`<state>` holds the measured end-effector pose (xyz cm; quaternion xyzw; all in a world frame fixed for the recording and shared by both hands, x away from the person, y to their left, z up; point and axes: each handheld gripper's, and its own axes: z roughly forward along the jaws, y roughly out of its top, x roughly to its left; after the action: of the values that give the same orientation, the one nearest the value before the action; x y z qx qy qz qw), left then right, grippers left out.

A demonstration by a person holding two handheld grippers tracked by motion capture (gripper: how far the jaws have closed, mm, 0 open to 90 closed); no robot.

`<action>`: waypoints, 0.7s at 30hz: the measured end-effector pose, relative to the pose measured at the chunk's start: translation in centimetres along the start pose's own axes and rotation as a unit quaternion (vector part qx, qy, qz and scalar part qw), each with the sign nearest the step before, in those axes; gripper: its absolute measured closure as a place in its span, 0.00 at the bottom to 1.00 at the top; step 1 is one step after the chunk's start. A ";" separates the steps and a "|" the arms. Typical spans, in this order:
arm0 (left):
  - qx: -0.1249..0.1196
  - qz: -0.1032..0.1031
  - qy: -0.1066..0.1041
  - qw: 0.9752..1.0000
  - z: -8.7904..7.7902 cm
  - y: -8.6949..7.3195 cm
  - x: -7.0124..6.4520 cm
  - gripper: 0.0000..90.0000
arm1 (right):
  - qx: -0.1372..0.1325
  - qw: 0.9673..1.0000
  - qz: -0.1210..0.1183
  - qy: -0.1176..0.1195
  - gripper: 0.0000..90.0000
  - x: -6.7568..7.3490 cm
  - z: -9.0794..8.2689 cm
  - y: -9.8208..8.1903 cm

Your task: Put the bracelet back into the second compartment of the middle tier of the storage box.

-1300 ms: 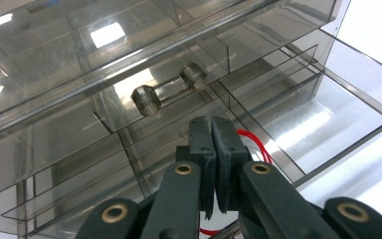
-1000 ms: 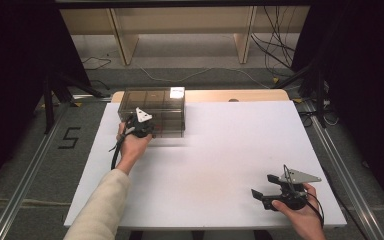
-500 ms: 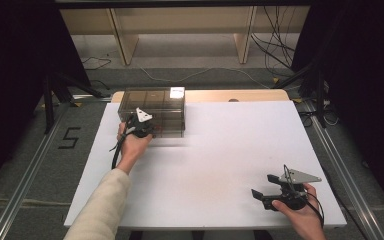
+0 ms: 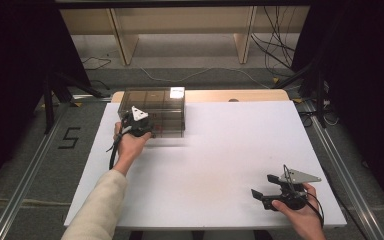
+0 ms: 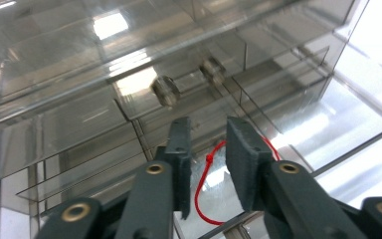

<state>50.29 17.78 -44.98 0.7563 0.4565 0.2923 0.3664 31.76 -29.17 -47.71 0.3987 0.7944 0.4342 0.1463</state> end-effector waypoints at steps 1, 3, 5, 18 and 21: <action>-0.003 -0.004 0.000 1.000 -0.2 0.1 0.1 0.78 | 0.000 1.000 0.000 0.000 0.19 0.0 0.0 0.0; -0.005 -0.011 -0.003 1.000 -0.6 0.1 0.2 0.75 | 0.000 1.000 0.000 0.000 0.19 0.0 0.0 0.0; -0.006 -0.021 -0.004 1.000 -1.0 0.2 0.3 0.70 | -0.002 1.000 0.001 0.001 0.19 0.0 0.0 0.0; -0.023 -0.063 -0.005 0.998 -3.2 0.7 0.4 0.39 | -0.004 1.000 0.001 0.001 0.19 0.1 0.1 0.0; -0.014 -0.060 -0.011 0.998 -3.7 0.6 0.2 0.34 | -0.003 1.000 0.002 0.001 0.19 0.0 0.1 0.0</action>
<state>47.84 18.87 -42.38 0.7253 0.4934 0.2677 0.3985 31.75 -29.12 -47.76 0.3992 0.7925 0.4372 0.1462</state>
